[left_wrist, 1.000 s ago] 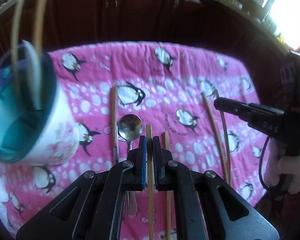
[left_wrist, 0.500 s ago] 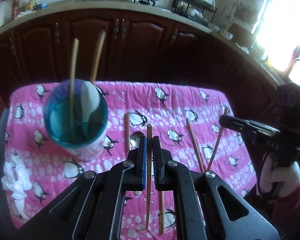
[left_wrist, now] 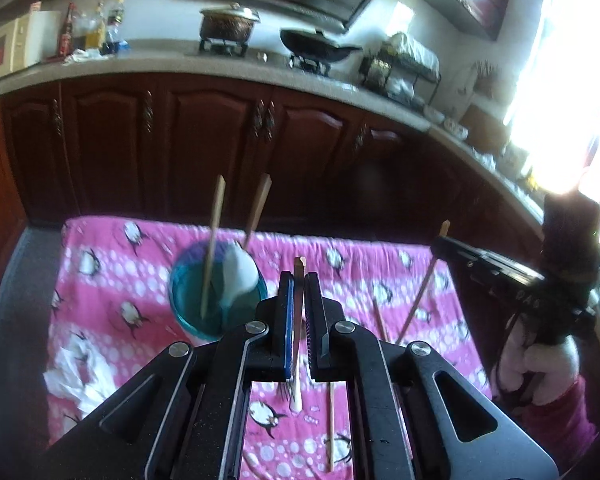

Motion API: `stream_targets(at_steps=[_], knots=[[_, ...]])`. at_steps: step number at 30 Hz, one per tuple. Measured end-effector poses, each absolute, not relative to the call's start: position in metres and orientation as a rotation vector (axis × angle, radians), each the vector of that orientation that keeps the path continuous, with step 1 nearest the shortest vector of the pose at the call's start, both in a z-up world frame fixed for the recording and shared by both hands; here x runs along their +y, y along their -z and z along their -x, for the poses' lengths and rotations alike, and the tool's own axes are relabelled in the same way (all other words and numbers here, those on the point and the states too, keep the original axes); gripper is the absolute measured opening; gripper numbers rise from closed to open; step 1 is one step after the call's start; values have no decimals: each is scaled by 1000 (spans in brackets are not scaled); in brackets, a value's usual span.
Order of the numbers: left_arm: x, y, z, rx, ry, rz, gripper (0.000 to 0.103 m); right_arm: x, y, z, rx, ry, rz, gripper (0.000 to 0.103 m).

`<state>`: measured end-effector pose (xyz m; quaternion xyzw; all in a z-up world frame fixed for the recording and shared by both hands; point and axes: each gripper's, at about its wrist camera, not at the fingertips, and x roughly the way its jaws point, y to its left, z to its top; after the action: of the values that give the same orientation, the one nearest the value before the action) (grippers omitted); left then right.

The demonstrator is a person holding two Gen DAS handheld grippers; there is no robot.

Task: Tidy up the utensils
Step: 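Lift the held chopsticks with both grippers and carry them over the holder, then lower the chopsticks into the holder and open both grippers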

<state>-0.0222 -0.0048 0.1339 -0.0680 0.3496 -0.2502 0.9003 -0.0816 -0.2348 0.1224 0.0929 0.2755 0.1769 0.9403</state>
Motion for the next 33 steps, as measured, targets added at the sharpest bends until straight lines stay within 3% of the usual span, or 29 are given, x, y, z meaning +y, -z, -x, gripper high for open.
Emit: stream_targets(at_steps=[13, 33], knots=[[43, -189, -6, 598, 389, 150, 4, -181, -166, 25, 463, -380, -167, 5], [52, -121, -60, 683, 241, 113, 4, -147, -140, -42, 384, -312, -147, 5]])
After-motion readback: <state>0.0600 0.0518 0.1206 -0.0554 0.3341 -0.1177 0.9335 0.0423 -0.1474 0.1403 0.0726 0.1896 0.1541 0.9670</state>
